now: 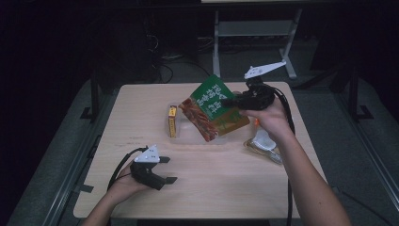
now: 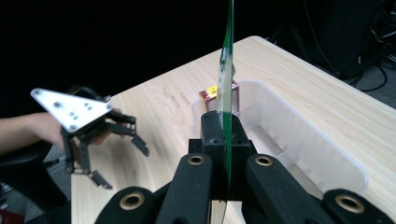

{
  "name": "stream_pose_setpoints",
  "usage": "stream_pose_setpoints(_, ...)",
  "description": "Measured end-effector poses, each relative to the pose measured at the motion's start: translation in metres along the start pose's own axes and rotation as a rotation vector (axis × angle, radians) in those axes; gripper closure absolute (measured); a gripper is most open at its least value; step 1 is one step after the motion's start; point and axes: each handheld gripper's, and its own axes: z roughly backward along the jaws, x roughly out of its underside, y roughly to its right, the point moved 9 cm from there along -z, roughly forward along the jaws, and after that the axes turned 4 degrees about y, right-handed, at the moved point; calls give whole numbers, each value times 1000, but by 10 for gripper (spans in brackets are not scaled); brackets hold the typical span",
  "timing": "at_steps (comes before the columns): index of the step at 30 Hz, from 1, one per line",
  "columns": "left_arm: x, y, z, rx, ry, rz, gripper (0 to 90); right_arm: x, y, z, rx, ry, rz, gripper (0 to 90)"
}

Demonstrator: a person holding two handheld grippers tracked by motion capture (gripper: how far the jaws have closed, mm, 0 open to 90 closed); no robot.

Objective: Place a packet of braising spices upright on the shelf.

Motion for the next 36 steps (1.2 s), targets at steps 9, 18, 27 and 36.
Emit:
stream_pose_setpoints(9, 1, 0, 0, 0, -10, -4, 196, -15, 9, -11, 18, 17, -20, 900)
stream_pose_setpoints(18, 2, 1, -1, 0, -18, -9, 196, -18, 15, -23, 53, -8, -40, 900)
stream_pose_setpoints(27, 3, 2, -2, 6, -26, -12, 196, -15, 24, -35, 103, -45, -78, 900)
stream_pose_setpoints(36, 4, 3, -3, 10, -34, -24, 196, -13, 29, -49, 159, -86, -90, 900)
